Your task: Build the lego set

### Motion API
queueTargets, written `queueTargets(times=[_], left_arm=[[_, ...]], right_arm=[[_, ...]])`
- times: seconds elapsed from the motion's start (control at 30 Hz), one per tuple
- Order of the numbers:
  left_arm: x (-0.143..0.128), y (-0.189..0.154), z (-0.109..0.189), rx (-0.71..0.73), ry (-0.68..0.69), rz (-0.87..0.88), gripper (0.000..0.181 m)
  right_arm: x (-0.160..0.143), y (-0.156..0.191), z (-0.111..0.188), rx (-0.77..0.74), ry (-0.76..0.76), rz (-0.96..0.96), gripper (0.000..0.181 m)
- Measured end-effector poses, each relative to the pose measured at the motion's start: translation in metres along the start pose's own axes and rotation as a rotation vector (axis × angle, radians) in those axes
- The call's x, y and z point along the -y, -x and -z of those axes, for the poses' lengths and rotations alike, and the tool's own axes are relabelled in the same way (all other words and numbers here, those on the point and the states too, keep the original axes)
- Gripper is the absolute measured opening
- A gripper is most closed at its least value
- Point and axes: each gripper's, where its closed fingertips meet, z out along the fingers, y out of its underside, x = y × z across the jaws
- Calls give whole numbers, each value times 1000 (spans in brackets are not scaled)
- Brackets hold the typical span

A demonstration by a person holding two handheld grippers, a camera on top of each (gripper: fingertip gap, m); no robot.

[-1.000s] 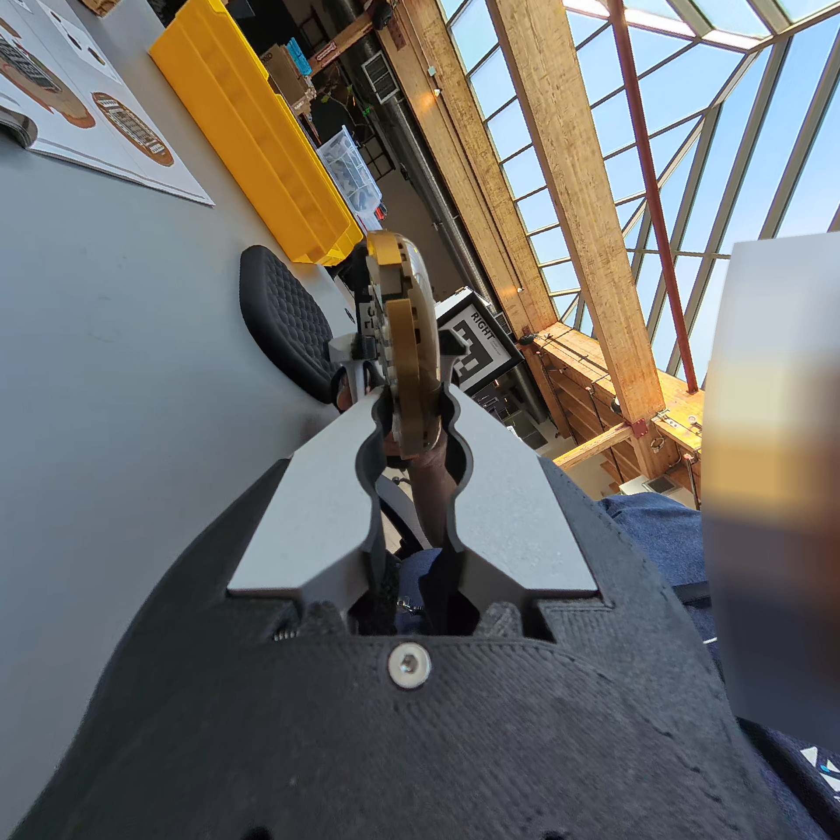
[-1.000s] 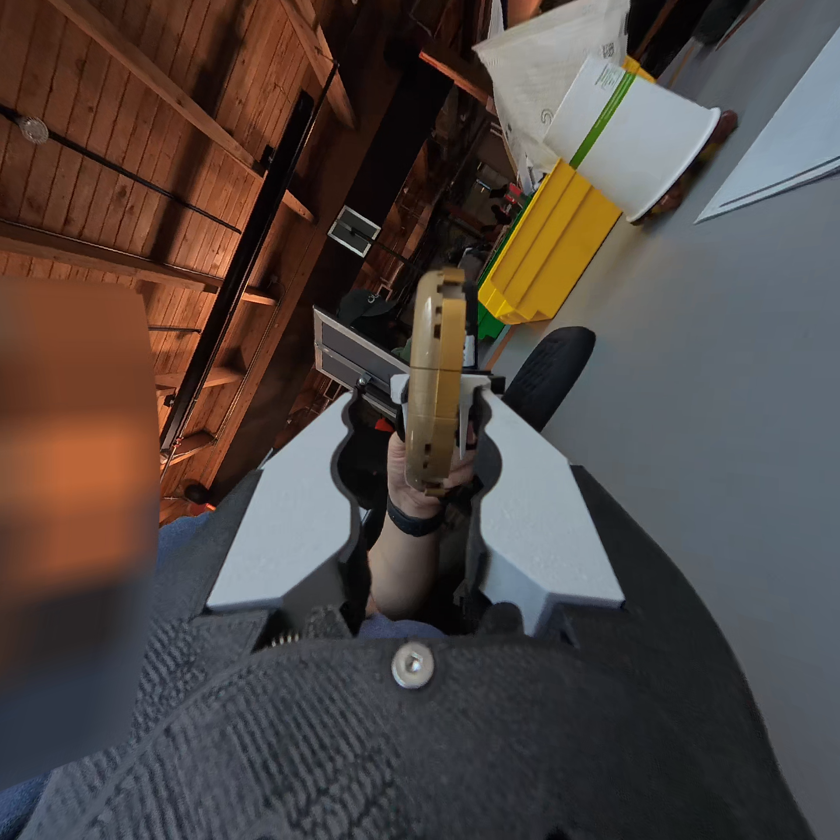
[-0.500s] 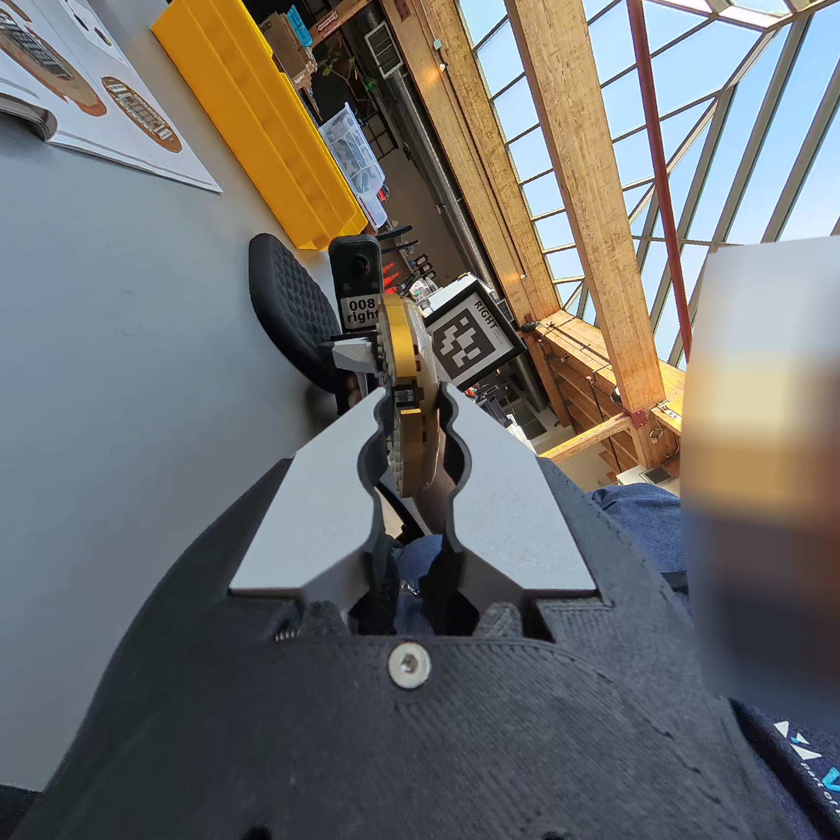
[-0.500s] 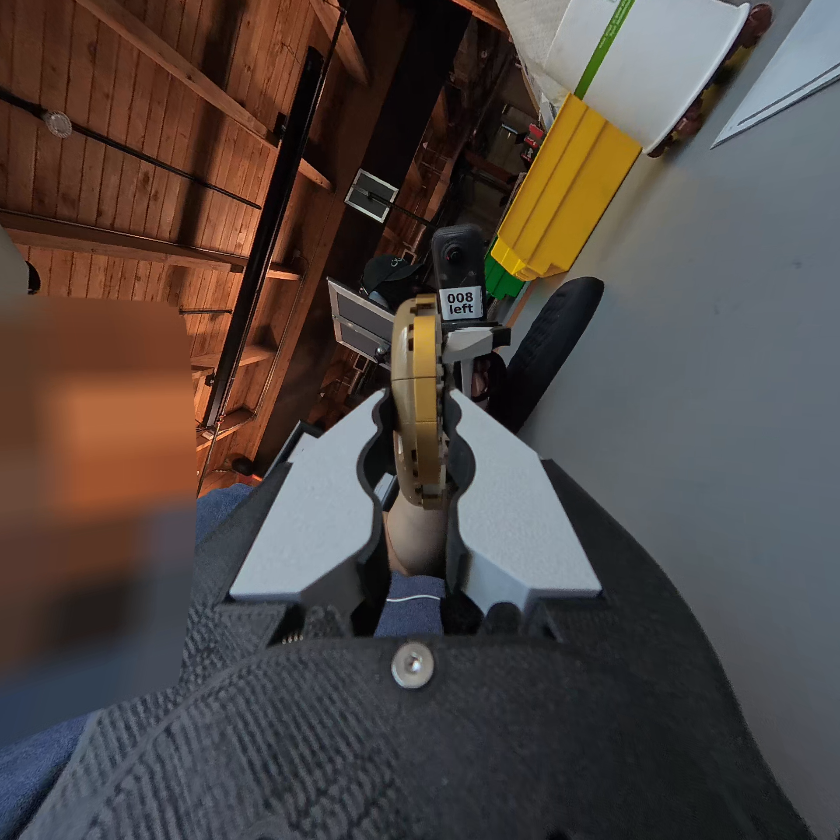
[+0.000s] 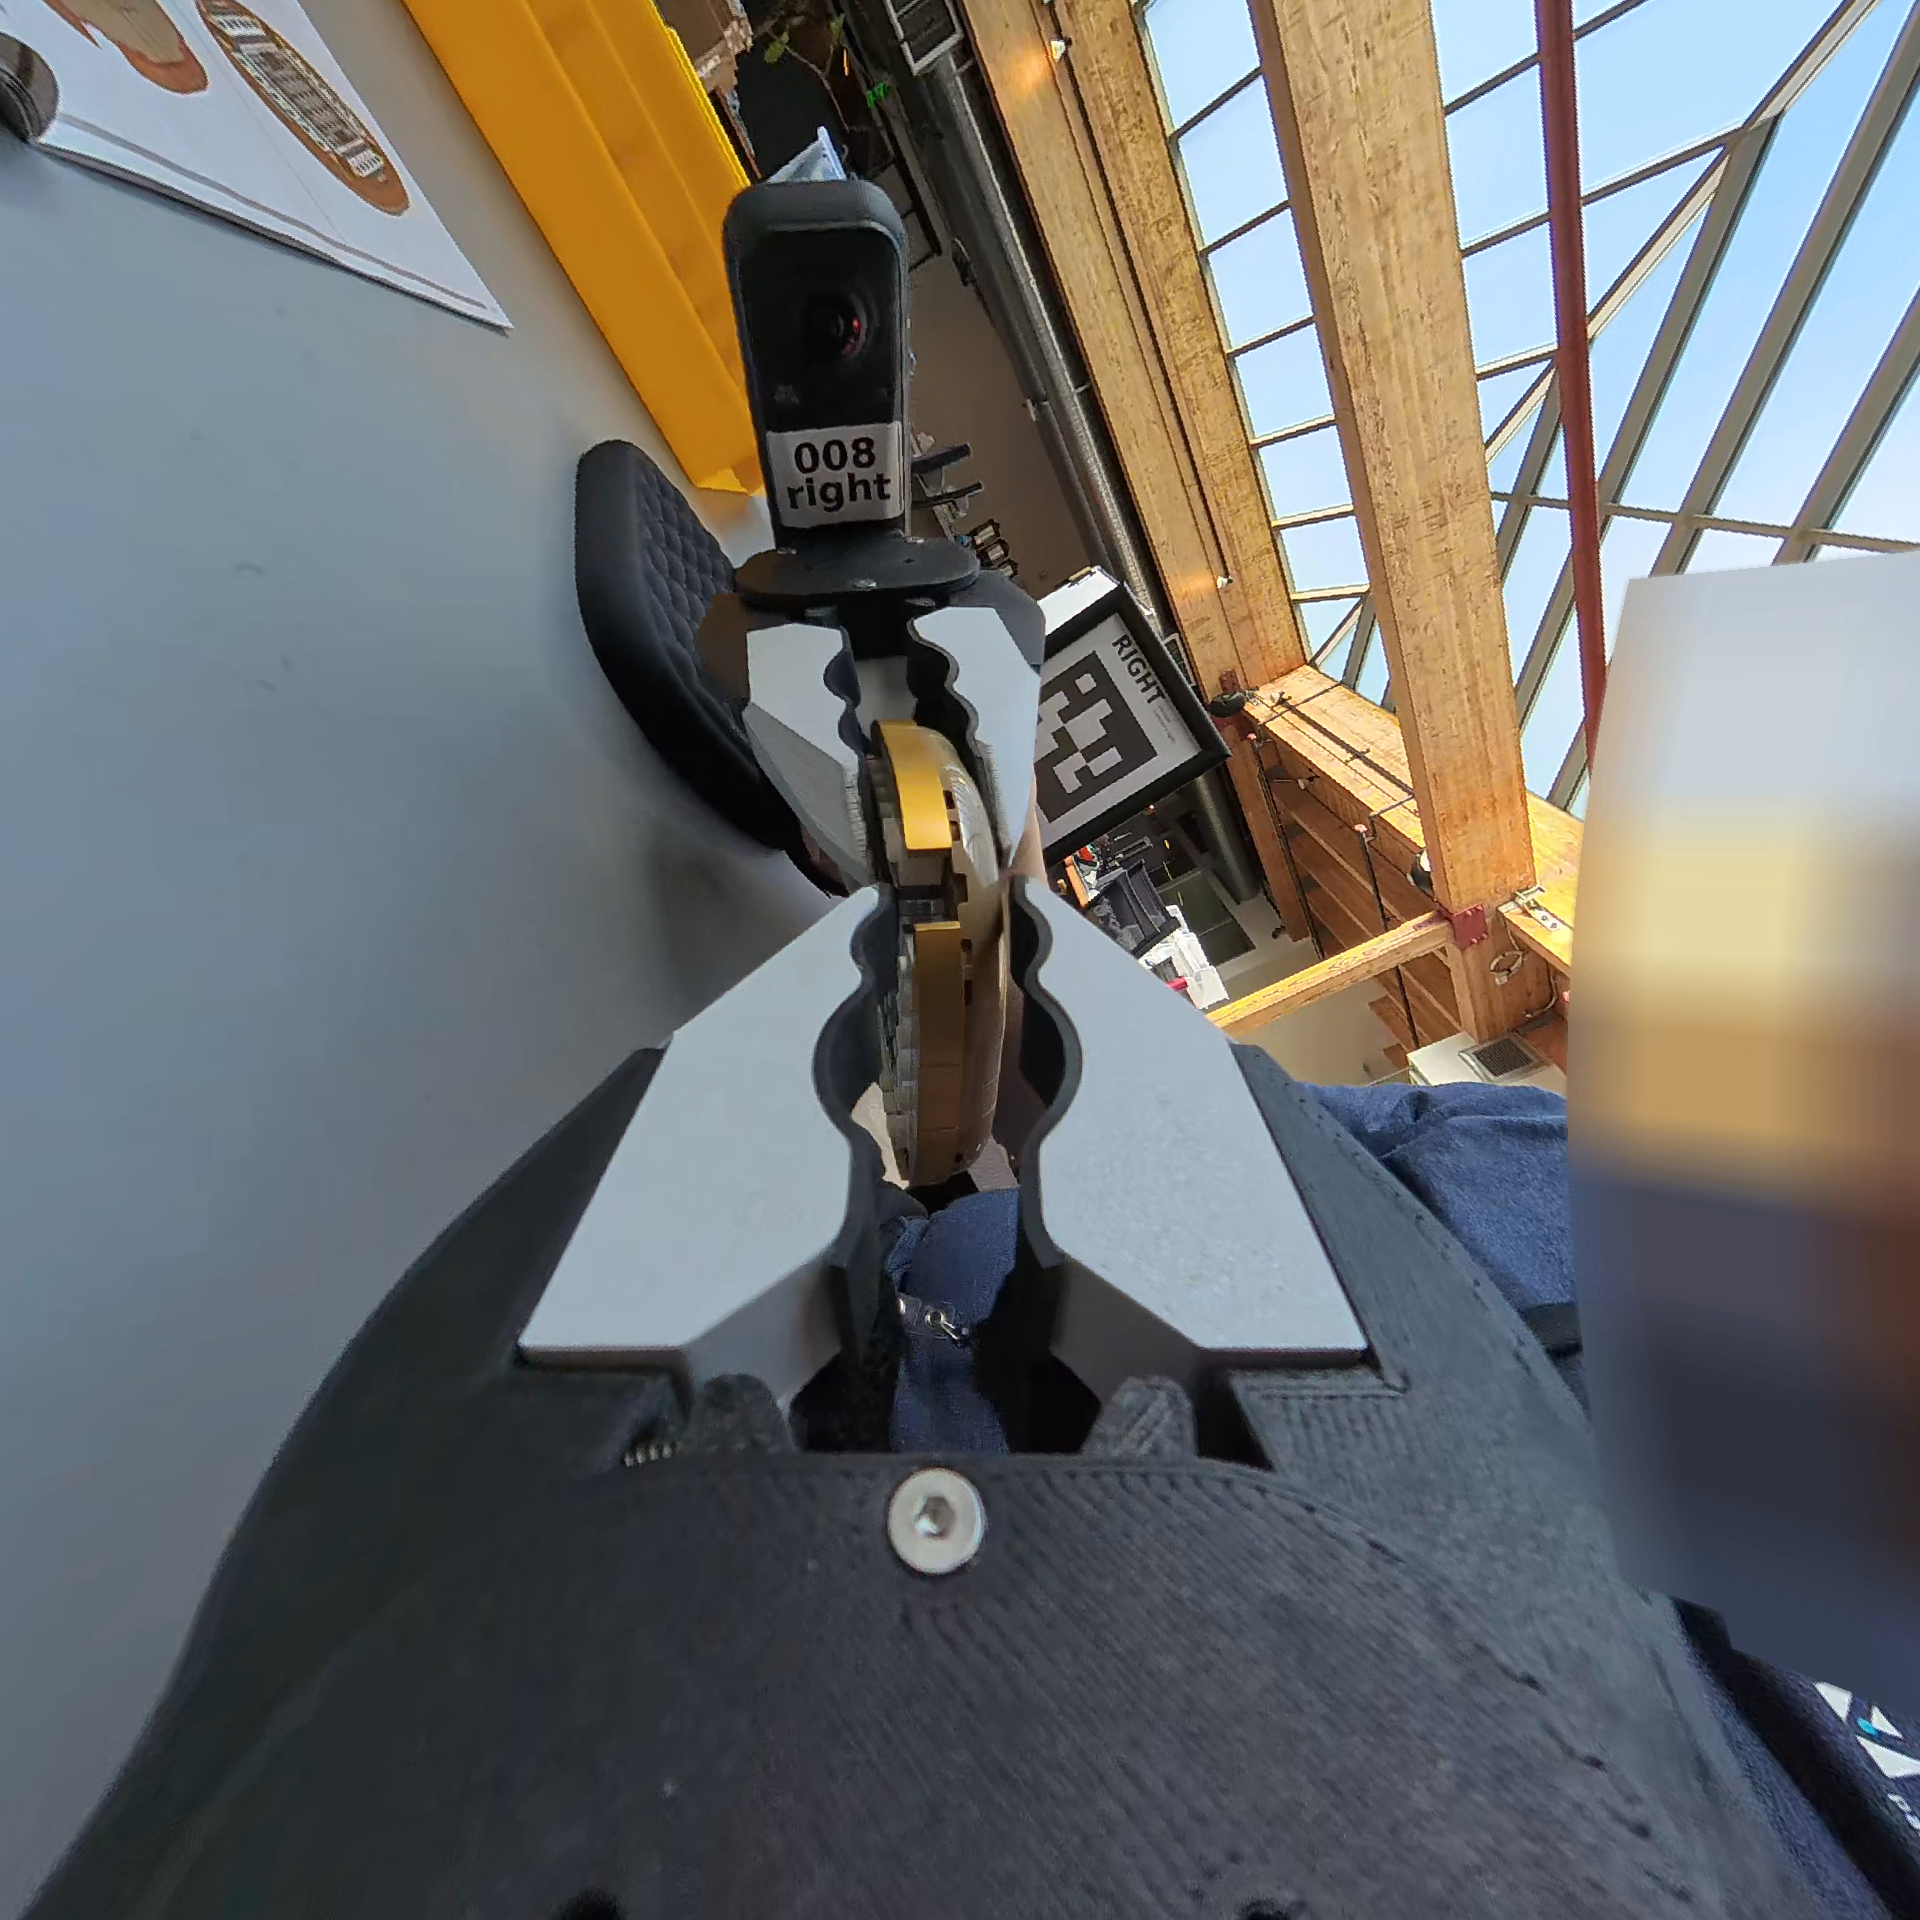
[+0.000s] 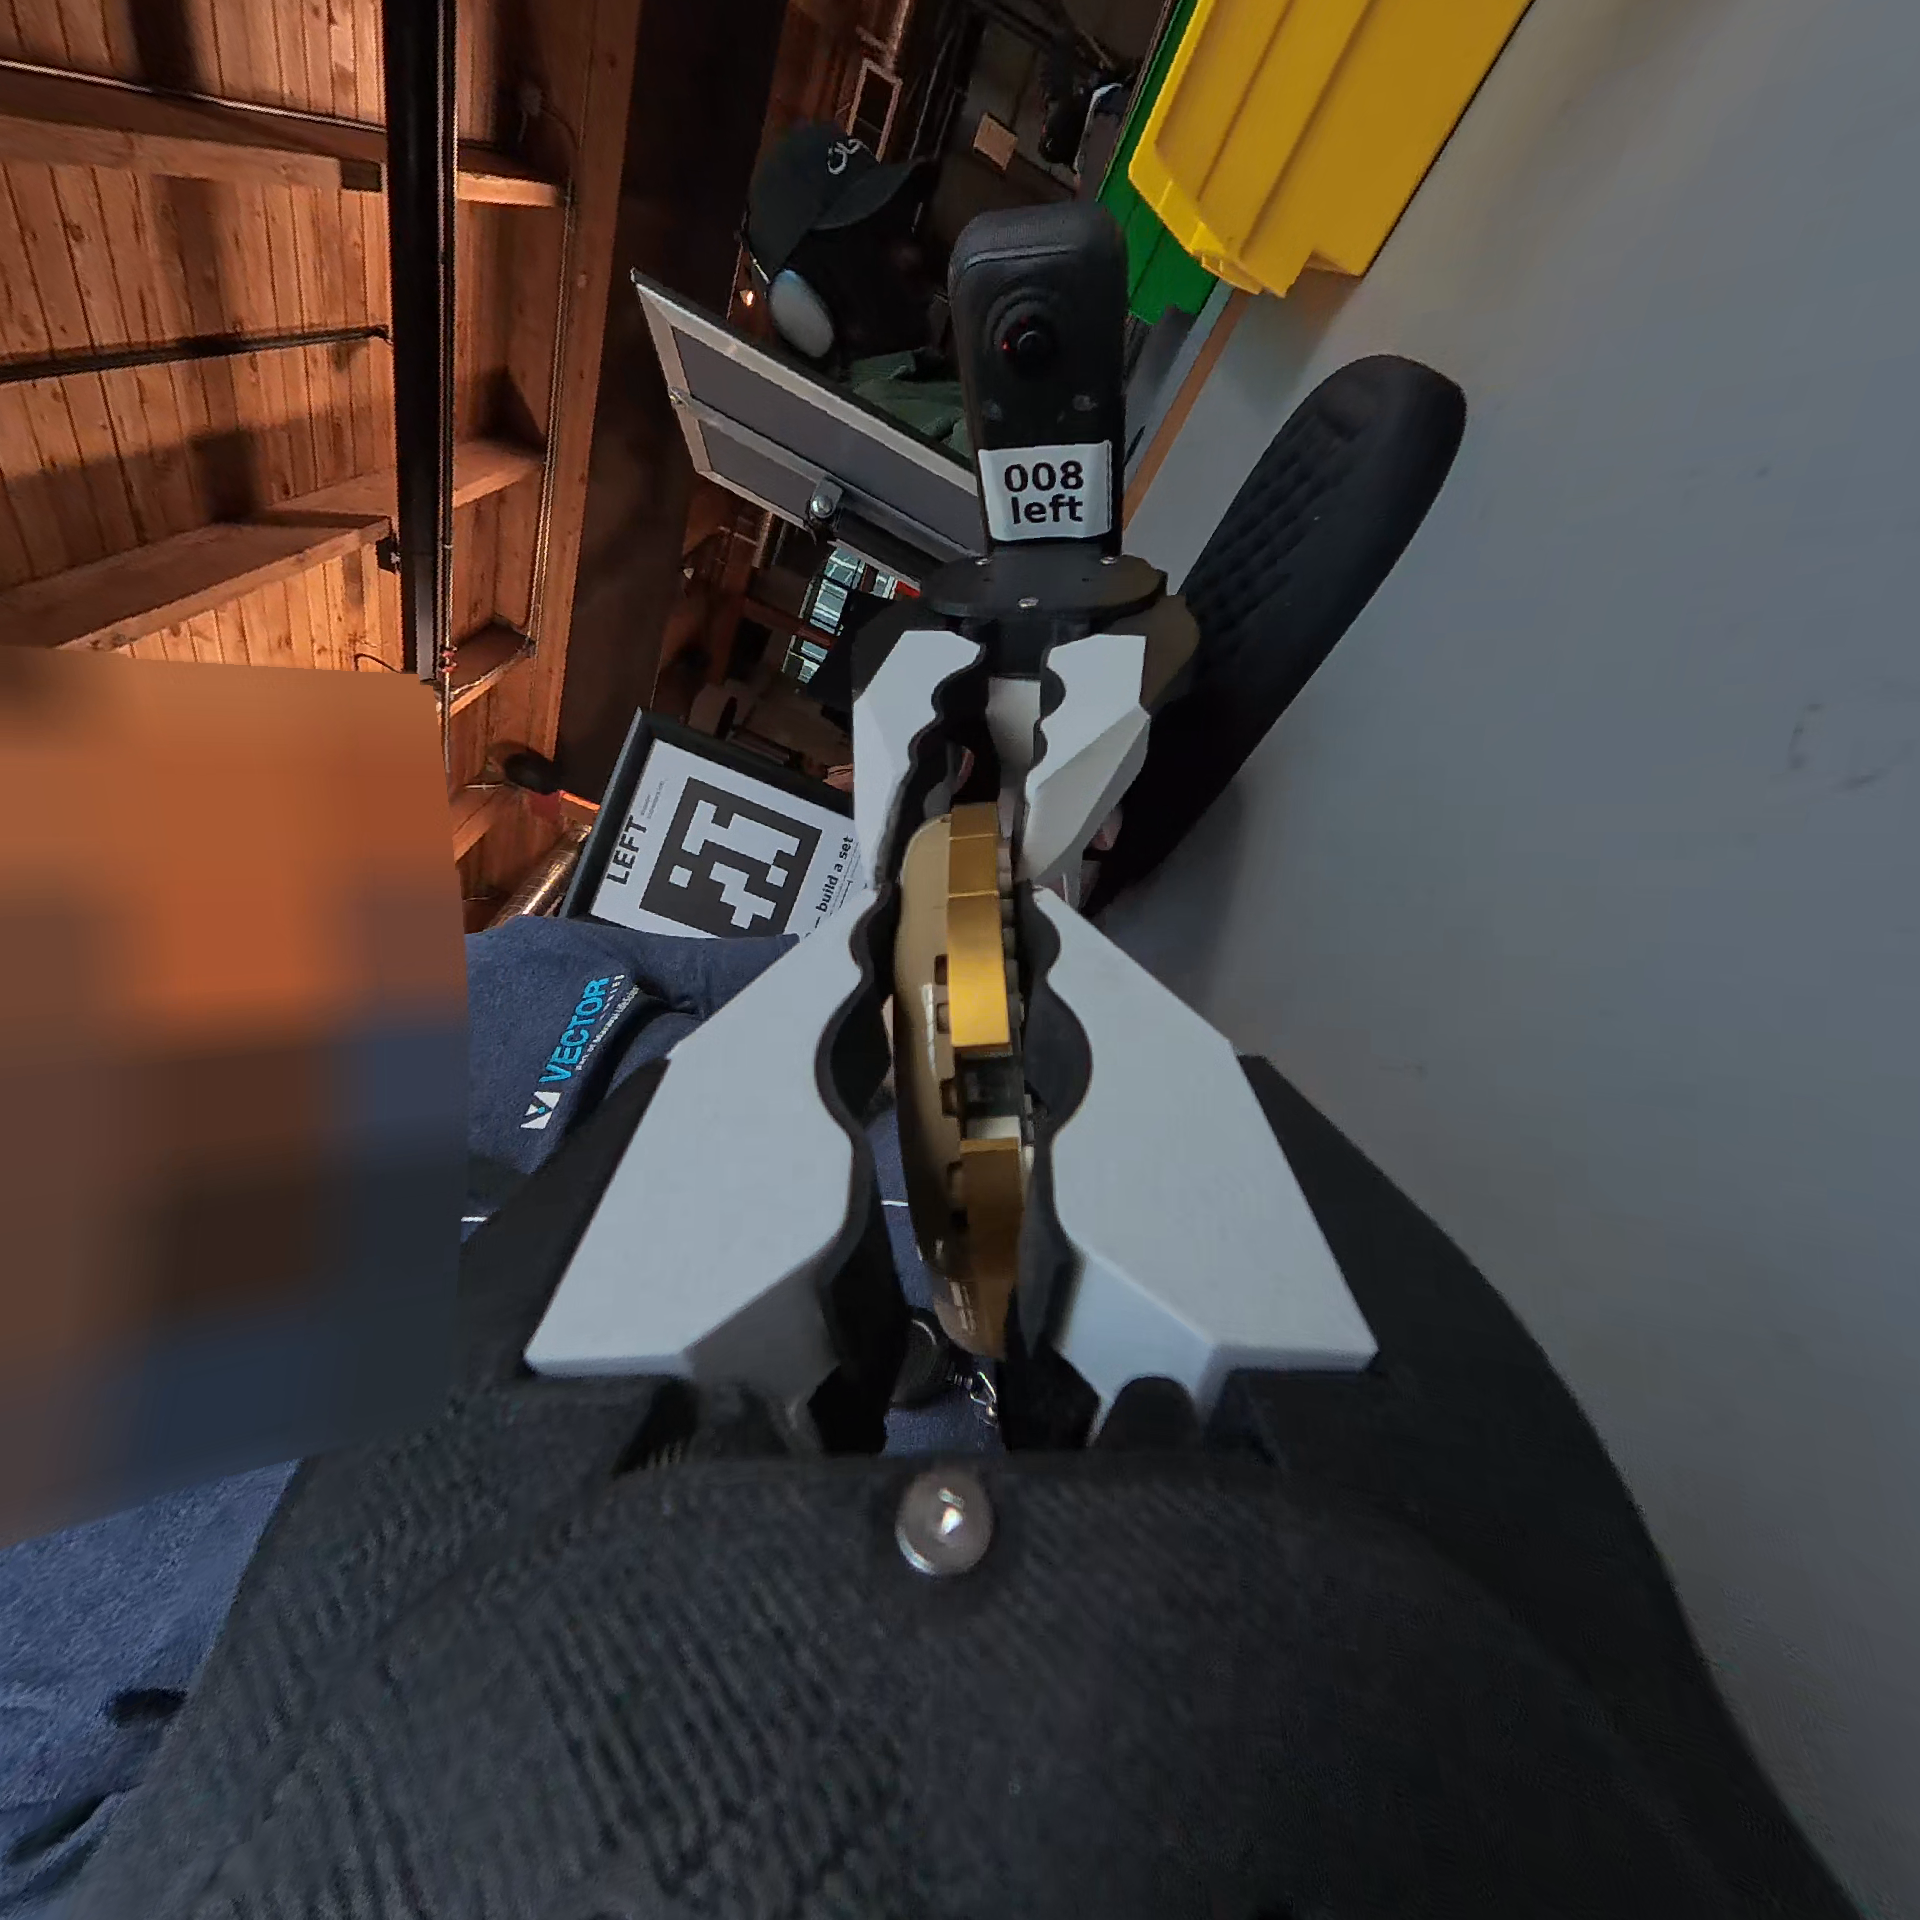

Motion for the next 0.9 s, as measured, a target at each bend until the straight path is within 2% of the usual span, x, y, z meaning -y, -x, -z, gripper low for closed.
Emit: queueTargets(times=[0.03, 0.1, 0.23, 0.33, 0.47, 0.53, 0.63, 0.8, 0.9], left_arm=[[-1, -2, 0, -23, 12, 19, 27], [-1, -2, 1, -46, 16, 46, 32], [-10, 4, -2, 0, 83, 23, 22], [-10, 6, -3, 49, 83, -24, 20], [1, 4, 6, 19, 15, 12, 19], [3, 1, 8, -2, 3, 18, 19], [4, 1, 9, 8, 4, 5, 19], [1, -1, 7, 3, 13, 0, 19], [4, -4, 7, -17, -3, 3, 19]], right_arm=[[-2, -2, -1, -12, 13, 1, 19], [-1, -3, -1, -27, 19, 13, 20], [4, -1, -1, -20, 9, 25, 20], [3, -2, 0, -43, 22, 48, 20], [11, 8, 14, 3, -65, 120, 36], [12, 7, 23, 15, -127, 129, 26], [10, 11, 28, 47, -195, 106, 23], [-6, 6, 31, -88, -163, 188, 17], [-4, 11, 30, -109, -184, 217, 17]])
